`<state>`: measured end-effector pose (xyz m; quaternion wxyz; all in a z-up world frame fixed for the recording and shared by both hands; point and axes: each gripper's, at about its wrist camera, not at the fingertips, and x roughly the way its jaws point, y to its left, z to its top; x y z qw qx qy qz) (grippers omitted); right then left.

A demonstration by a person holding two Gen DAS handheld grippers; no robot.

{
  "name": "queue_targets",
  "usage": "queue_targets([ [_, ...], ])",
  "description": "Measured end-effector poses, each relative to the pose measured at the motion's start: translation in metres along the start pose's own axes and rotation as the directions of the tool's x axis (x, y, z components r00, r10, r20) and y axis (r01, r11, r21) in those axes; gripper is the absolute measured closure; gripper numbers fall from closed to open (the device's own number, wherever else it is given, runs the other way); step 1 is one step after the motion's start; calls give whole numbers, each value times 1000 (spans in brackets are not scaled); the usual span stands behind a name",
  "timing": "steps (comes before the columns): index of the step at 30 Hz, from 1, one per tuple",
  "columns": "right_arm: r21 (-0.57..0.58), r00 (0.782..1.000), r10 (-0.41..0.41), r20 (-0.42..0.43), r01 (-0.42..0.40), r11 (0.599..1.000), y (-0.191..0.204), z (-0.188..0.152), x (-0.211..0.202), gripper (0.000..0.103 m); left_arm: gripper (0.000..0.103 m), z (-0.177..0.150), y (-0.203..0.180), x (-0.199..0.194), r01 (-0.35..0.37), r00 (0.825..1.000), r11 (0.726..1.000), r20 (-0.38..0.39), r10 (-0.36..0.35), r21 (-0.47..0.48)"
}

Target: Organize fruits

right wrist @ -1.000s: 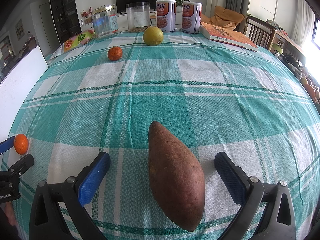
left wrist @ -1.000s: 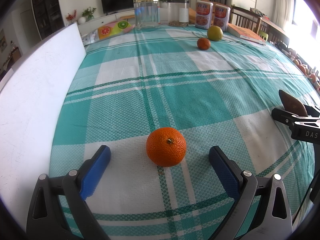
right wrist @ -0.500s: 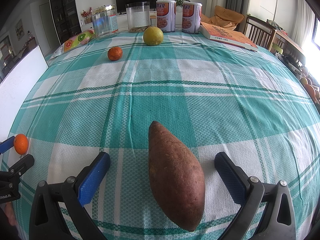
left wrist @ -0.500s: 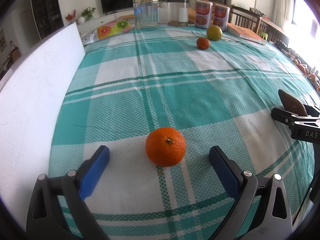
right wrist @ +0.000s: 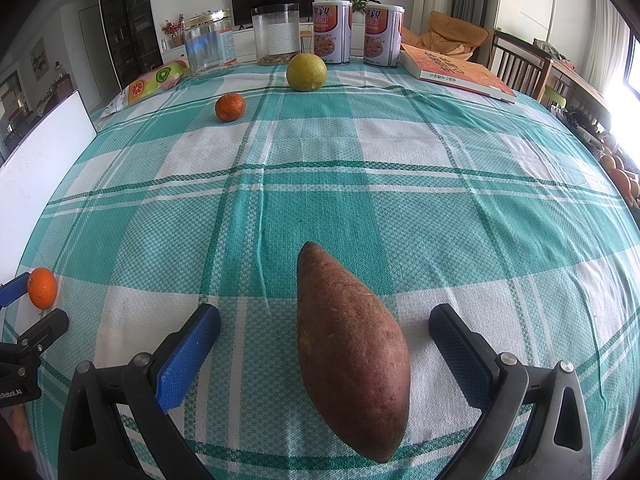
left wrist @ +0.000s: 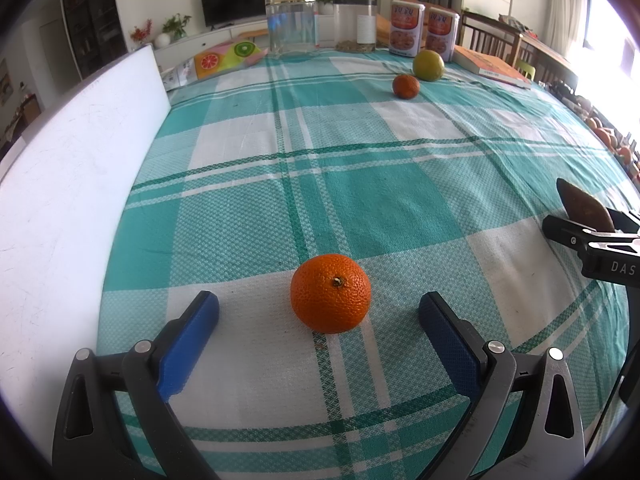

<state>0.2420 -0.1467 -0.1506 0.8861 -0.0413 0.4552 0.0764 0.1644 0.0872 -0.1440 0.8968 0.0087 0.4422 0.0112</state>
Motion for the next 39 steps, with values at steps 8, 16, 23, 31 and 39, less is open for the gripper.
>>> queue_targets([
  [8, 0, 1000, 0, 0, 0, 1000, 0, 0, 0, 0, 2, 0, 0, 1, -3, 1000, 1000, -1, 3, 2],
  [16, 0, 1000, 0, 0, 0, 1000, 0, 0, 0, 0, 4, -2, -2, -4, 53, 998, 997, -27, -52, 57],
  [23, 0, 1000, 0, 0, 0, 1000, 0, 0, 0, 0, 24, -1, 1, -9, 65, 998, 997, -8, -64, 47],
  [31, 93, 975, 219, -43, -215, 972, -26, -1, -13, 1, 70, 1, -6, -17, 80, 997, 995, -3, -80, 65],
  [39, -44, 969, 164, -187, -175, 984, -9, 15, -23, 25, 70, -12, 10, -44, 163, 987, 986, -2, -163, -39],
])
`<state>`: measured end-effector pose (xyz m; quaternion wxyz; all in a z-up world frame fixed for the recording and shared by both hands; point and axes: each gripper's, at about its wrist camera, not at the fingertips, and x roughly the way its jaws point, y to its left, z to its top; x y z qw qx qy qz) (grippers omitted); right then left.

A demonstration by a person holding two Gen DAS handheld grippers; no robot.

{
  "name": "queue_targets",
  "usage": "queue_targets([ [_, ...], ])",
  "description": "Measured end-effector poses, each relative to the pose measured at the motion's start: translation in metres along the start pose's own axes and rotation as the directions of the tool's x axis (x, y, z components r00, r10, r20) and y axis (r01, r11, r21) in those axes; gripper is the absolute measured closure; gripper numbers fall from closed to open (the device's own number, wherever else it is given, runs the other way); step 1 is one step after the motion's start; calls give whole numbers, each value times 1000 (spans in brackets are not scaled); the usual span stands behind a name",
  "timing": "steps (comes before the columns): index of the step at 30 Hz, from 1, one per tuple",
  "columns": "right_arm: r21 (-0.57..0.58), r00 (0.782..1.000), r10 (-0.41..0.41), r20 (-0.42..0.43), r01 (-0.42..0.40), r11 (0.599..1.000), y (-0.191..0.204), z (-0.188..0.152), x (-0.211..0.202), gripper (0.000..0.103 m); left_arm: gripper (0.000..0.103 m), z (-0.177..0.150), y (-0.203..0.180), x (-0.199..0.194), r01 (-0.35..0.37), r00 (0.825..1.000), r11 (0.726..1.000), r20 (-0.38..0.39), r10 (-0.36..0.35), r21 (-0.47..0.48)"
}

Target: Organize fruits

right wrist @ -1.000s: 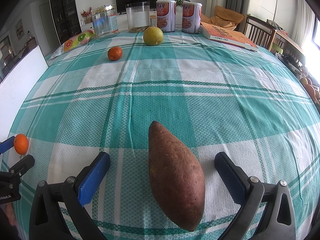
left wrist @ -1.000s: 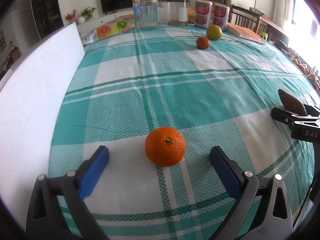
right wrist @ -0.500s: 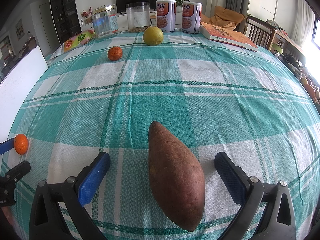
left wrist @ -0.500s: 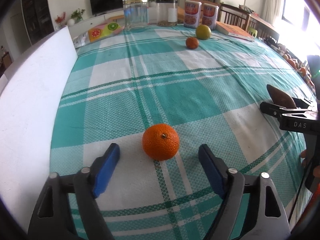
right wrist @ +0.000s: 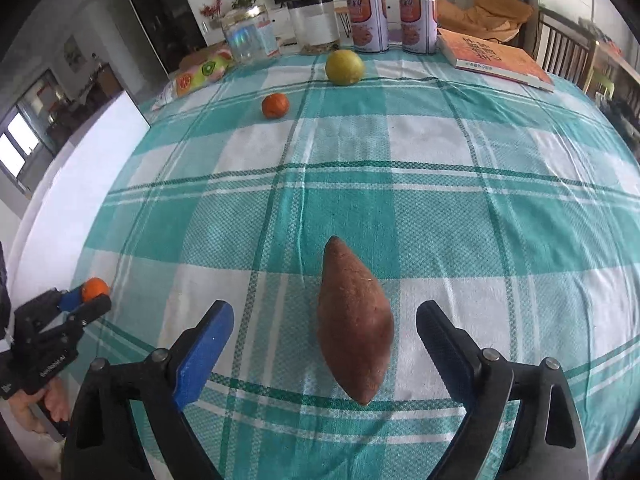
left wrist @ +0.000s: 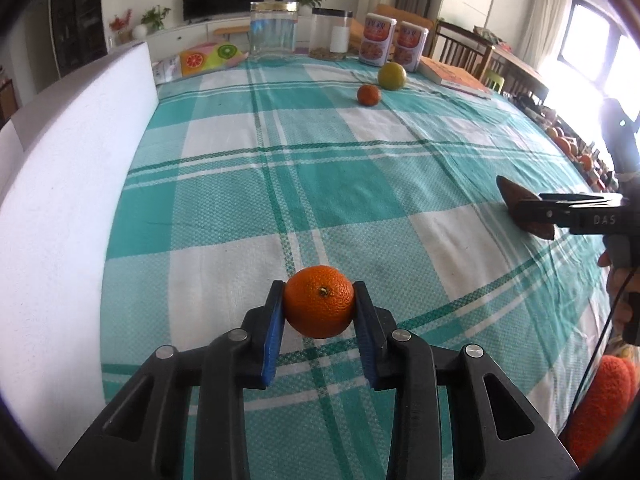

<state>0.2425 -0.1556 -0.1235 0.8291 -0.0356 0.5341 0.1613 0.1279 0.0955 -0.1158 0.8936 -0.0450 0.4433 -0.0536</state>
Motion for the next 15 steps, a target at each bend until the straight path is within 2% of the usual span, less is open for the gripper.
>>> queue_targets([
  [1, 7, 999, -19, -40, 19, 1000, 0, 1, 7, 32, 70, 0, 0, -6, 9, 1000, 1000, 8, -9, -11],
  [3, 18, 995, -62, -84, 64, 998, -5, 0, 13, 61, 70, 1, 1, -21, 29, 999, 999, 29, -28, -22],
  [6, 99, 997, 6, -82, 2, 995, -17, -1, 6, 63, 70, 0, 2, -51, 71, 996, 997, 55, -68, -39],
  [8, 144, 995, 84, -52, -76, 987, -16, -1, -2, 63, 70, 1, 5, -74, 114, 991, 992, 78, -109, -60],
  [10, 216, 979, 202, -21, -192, 957, -14, -1, -8, 63, 70, 3, 10, -96, 143, 985, 987, 102, -136, -74],
  [11, 263, 960, 280, 4, -272, 926, -12, -1, -9, 63, 70, 5, 14, -107, 156, 982, 984, 115, -147, -83],
  [12, 300, 931, 363, 33, -356, 885, -7, -1, -9, 63, 70, 7, 21, -118, 165, 980, 982, 128, -153, -93],
  [15, 334, 819, 566, 97, -562, 757, 28, 6, -14, 63, 70, 12, 50, -150, 152, 977, 979, 171, -128, -136],
])
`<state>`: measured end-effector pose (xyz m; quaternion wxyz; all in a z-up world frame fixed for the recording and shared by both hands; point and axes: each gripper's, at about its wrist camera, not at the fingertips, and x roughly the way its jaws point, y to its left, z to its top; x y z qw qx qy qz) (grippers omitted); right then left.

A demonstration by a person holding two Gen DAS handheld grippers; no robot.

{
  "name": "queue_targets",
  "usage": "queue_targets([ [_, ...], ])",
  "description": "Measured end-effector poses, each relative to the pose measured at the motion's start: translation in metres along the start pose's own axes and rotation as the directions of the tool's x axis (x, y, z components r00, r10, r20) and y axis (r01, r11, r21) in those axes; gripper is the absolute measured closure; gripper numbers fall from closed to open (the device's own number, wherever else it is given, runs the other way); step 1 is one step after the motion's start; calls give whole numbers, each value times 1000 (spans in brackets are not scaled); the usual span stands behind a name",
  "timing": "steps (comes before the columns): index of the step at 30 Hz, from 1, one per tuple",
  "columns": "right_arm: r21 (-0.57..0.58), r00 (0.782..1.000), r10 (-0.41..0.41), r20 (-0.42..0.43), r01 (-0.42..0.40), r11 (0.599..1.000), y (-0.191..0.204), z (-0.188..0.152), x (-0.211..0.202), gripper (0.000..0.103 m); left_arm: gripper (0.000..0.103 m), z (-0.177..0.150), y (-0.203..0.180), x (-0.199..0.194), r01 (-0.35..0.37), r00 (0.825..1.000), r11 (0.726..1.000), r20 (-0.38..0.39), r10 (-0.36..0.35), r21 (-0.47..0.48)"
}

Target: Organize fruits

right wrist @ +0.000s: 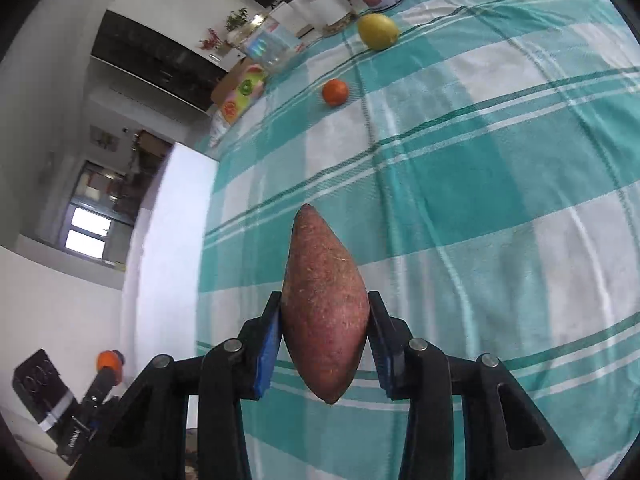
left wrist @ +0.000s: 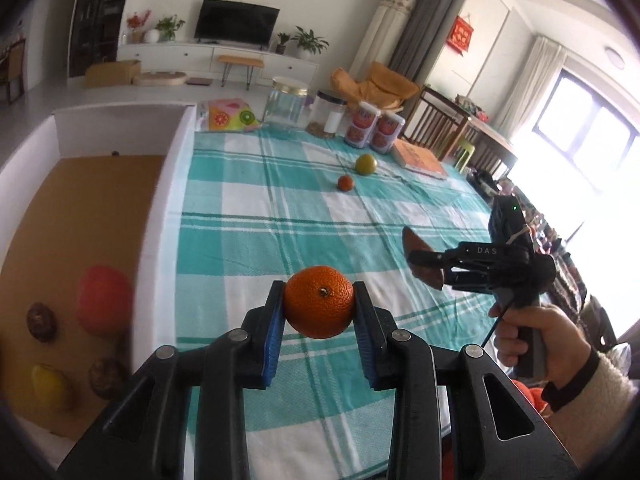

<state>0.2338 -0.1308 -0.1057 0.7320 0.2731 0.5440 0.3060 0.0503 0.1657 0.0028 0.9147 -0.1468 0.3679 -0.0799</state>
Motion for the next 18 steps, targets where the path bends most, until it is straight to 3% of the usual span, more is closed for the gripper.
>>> queue_targets([
  [4, -75, 977, 200, -77, -206, 976, 87, -10, 41, 63, 70, 18, 54, -32, -136, 989, 988, 41, 139, -72],
  [8, -217, 951, 248, -185, -286, 933, 186, -21, 91, 63, 70, 20, 114, -27, -325, 945, 936, -19, 325, -136],
  [12, -426, 967, 115, -228, -205, 881, 263, -38, 146, 63, 70, 7, 149, -4, -430, 902, 889, -114, 416, -161],
  [16, -568, 982, -36, -184, -76, 820, 298, -44, 192, 62, 68, -2, 159, 12, -466, 882, 868, -166, 441, -170],
  [18, -606, 983, -92, -159, -24, 795, 304, -39, 206, 53, 64, 0, 159, 8, -487, 872, 858, -157, 464, -165],
])
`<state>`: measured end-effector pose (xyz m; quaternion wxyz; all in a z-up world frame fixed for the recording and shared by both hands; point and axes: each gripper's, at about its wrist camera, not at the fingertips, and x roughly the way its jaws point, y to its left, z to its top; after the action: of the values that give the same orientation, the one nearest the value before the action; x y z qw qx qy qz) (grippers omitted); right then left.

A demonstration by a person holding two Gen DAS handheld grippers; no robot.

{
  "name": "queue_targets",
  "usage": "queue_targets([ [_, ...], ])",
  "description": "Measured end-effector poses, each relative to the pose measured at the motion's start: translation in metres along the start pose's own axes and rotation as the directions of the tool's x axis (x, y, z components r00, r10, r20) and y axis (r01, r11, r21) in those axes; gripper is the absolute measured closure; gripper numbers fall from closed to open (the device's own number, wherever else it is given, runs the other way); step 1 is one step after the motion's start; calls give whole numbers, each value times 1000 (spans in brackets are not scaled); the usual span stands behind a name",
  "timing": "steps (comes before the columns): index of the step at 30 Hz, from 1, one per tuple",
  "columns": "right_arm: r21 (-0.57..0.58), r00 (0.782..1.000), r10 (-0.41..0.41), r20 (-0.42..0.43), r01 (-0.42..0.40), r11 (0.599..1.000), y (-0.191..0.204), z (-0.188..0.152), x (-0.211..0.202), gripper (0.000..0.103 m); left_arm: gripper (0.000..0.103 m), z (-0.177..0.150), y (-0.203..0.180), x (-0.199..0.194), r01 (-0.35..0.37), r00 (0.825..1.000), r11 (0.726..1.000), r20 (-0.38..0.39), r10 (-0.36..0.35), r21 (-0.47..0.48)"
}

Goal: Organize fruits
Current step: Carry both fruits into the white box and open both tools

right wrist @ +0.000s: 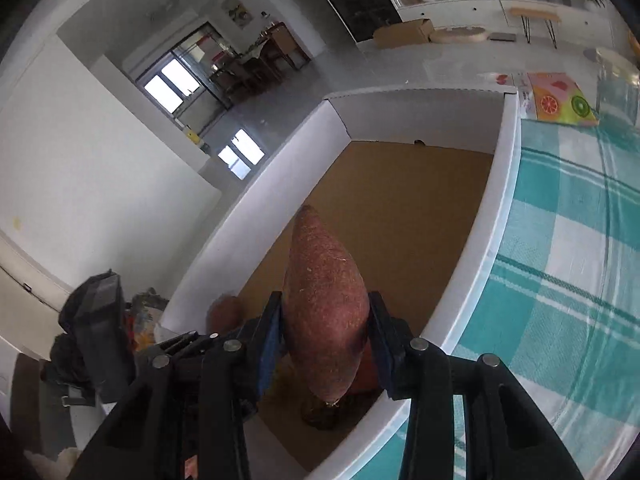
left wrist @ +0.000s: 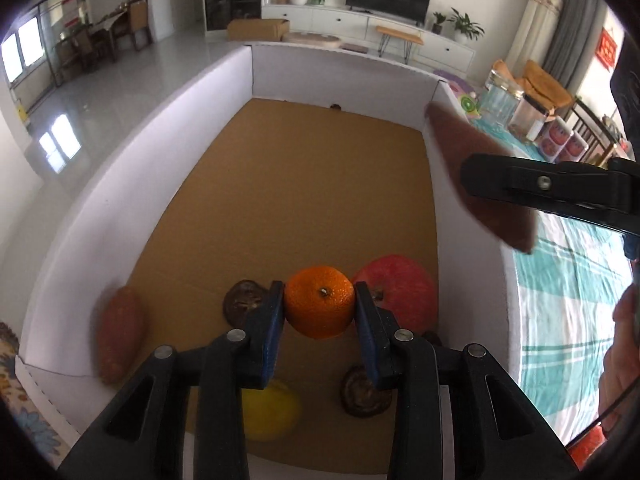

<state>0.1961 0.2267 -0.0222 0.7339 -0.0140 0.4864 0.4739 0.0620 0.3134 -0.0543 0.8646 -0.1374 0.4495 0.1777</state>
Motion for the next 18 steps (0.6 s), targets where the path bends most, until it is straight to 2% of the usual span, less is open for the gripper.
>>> queue_targets([
  [1, 1, 1000, -15, 6, 15, 1000, 0, 3, 0, 45, 50, 1, -2, -2, -22, 1000, 1000, 13, 22, 10],
  [2, 9, 999, -24, 26, 23, 1000, -1, 3, -5, 33, 30, 1, -3, -5, -45, 999, 999, 31, 44, 17],
  [4, 1, 996, -22, 81, 22, 1000, -4, -3, -24, 27, 17, 2, -8, -13, -76, 994, 997, 79, 75, 19],
  [7, -41, 985, -85, 151, 93, 995, -11, -19, -59, 17, 17, 4, -20, -18, -95, 990, 994, 106, 89, 54],
  [9, -51, 968, -159, 196, 173, 984, -25, -39, -79, 4, 16, 5, -33, -21, -103, 988, 991, 125, 92, 82],
  [12, -13, 934, -290, 210, 299, 954, -60, -69, -93, 2, 13, 5, -51, -26, -114, 983, 986, 156, 94, 124],
  [18, 124, 875, -470, 120, 456, 881, -149, -132, -107, 2, 13, 6, -82, -34, -98, 982, 977, 177, 64, 188],
])
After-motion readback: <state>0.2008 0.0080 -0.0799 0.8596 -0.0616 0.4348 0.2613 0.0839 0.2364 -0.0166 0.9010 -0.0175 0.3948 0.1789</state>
